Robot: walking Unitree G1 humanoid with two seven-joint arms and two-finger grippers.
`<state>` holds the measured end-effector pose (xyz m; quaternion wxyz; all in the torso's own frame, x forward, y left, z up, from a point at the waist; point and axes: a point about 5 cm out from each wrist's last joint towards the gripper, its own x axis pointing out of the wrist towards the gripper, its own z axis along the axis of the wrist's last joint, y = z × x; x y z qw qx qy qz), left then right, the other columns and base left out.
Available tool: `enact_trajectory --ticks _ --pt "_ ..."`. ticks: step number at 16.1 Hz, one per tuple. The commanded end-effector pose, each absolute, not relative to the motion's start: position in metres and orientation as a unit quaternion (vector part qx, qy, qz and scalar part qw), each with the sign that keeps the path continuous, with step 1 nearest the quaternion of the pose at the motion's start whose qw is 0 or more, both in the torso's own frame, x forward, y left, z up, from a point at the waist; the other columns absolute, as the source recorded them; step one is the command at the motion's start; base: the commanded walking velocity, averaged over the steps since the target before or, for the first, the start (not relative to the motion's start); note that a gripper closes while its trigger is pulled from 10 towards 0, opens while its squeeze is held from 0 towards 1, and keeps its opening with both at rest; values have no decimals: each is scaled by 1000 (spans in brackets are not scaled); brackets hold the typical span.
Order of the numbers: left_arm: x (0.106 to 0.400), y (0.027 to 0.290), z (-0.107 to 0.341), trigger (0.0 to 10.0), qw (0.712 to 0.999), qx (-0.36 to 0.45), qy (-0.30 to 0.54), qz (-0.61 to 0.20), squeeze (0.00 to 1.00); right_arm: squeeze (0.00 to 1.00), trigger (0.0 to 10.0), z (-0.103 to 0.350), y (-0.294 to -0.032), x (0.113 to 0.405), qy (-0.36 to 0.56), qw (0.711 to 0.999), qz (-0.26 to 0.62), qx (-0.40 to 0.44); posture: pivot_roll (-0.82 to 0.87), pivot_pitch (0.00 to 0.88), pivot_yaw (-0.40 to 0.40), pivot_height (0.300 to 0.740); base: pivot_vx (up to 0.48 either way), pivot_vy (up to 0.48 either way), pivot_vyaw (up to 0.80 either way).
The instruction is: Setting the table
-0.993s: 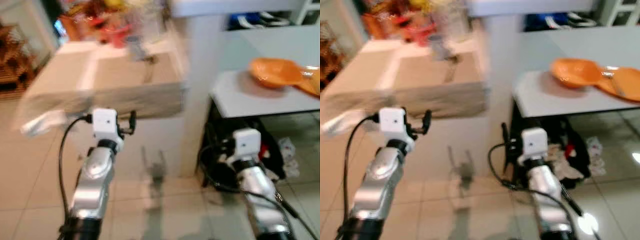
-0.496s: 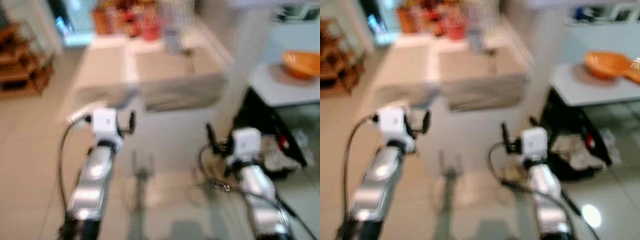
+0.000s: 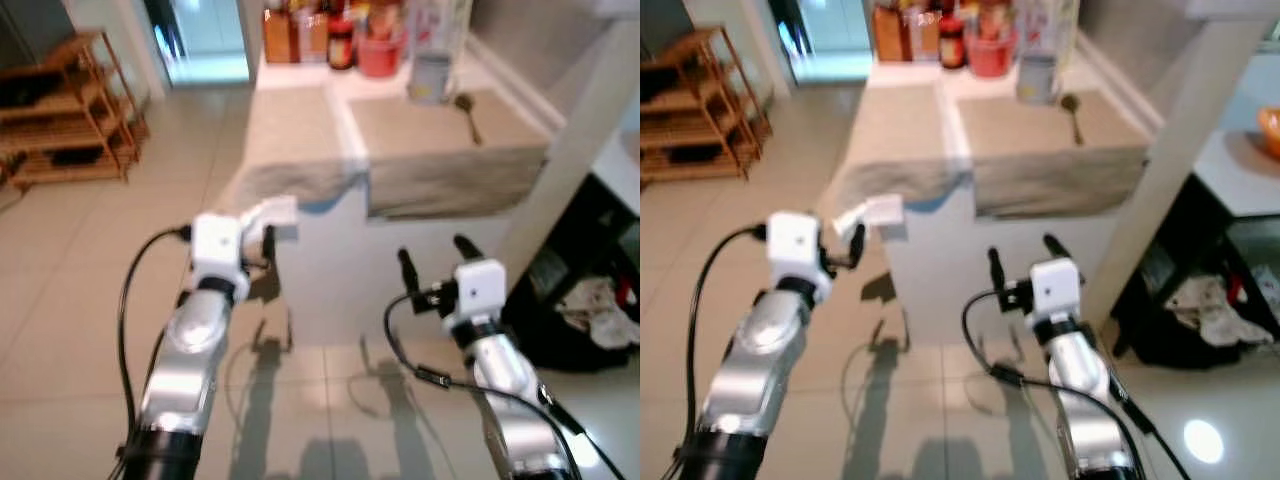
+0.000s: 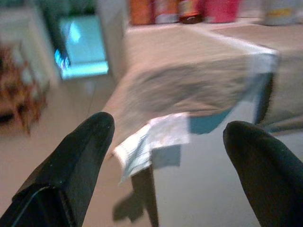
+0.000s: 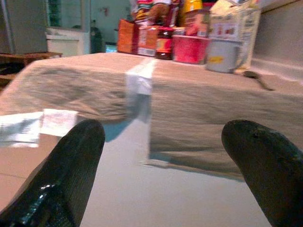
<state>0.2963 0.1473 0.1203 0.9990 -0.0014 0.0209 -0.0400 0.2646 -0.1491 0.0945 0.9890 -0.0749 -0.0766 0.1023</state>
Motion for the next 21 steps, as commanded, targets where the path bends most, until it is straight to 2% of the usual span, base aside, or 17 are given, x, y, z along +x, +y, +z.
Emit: enact_trajectory --ticks 1,7,19,21 --pt "298 148 115 10000 998 -36 46 -33 0 0 10000 98 -154 267 -76 990 93 -74 -112 0 76 740 0 0 0" --pt "298 146 118 10000 998 3 34 -45 0 0 10000 98 -152 268 -76 989 98 -80 -113 0 75 740 0 0 0" --pt "301 144 117 10000 998 12 34 -49 0 0 10000 99 -154 267 -77 989 94 -88 -122 0 79 740 0 -476 0" --pt "302 147 117 10000 999 24 29 -37 0 0 10000 100 -155 268 -79 989 91 -87 -124 0 80 740 0 0 0"
